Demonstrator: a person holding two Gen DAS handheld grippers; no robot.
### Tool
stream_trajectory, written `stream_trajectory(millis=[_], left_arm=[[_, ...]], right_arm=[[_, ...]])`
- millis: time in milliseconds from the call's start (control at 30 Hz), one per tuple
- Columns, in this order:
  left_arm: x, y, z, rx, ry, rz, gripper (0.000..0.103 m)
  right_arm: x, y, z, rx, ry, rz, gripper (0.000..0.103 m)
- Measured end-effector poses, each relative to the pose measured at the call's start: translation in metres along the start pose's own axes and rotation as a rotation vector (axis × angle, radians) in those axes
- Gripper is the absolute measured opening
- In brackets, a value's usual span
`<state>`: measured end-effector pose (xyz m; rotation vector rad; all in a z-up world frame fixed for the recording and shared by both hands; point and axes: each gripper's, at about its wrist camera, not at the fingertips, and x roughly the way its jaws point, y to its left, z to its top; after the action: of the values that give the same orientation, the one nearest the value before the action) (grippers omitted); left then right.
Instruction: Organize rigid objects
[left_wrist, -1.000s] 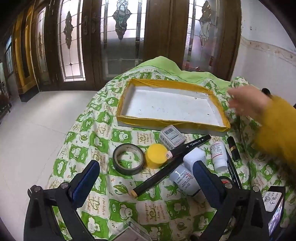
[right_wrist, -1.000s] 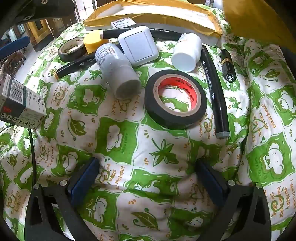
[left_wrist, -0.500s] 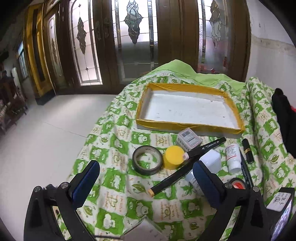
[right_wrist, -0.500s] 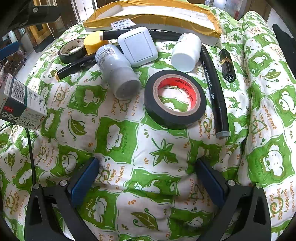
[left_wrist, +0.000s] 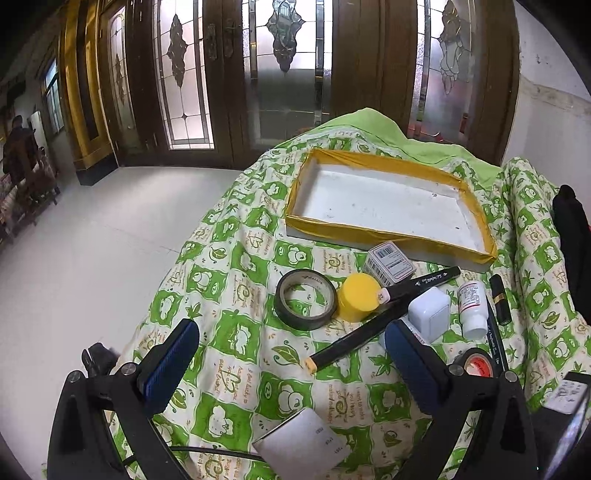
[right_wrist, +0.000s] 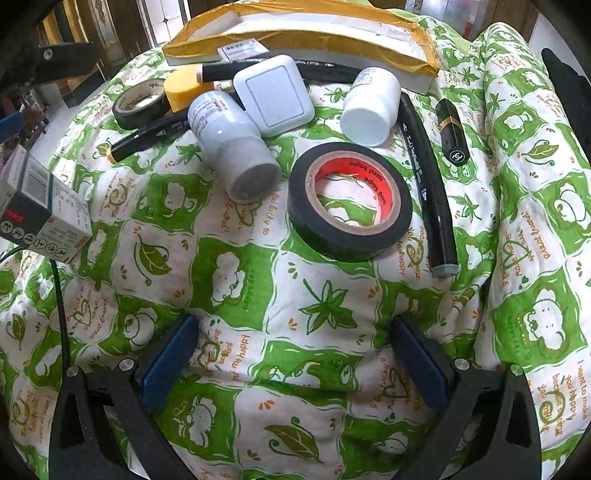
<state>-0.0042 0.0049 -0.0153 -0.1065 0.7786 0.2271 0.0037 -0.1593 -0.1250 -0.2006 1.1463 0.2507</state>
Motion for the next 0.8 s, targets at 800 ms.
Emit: stream_trajectory(millis=[800], left_arm=[[-0.002,0.0,0.0,-0.003,0.002,-0.002,0.102]], right_arm=[[-0.097,-0.029,0.008,0.034,-0.409,-0.025,0.103]])
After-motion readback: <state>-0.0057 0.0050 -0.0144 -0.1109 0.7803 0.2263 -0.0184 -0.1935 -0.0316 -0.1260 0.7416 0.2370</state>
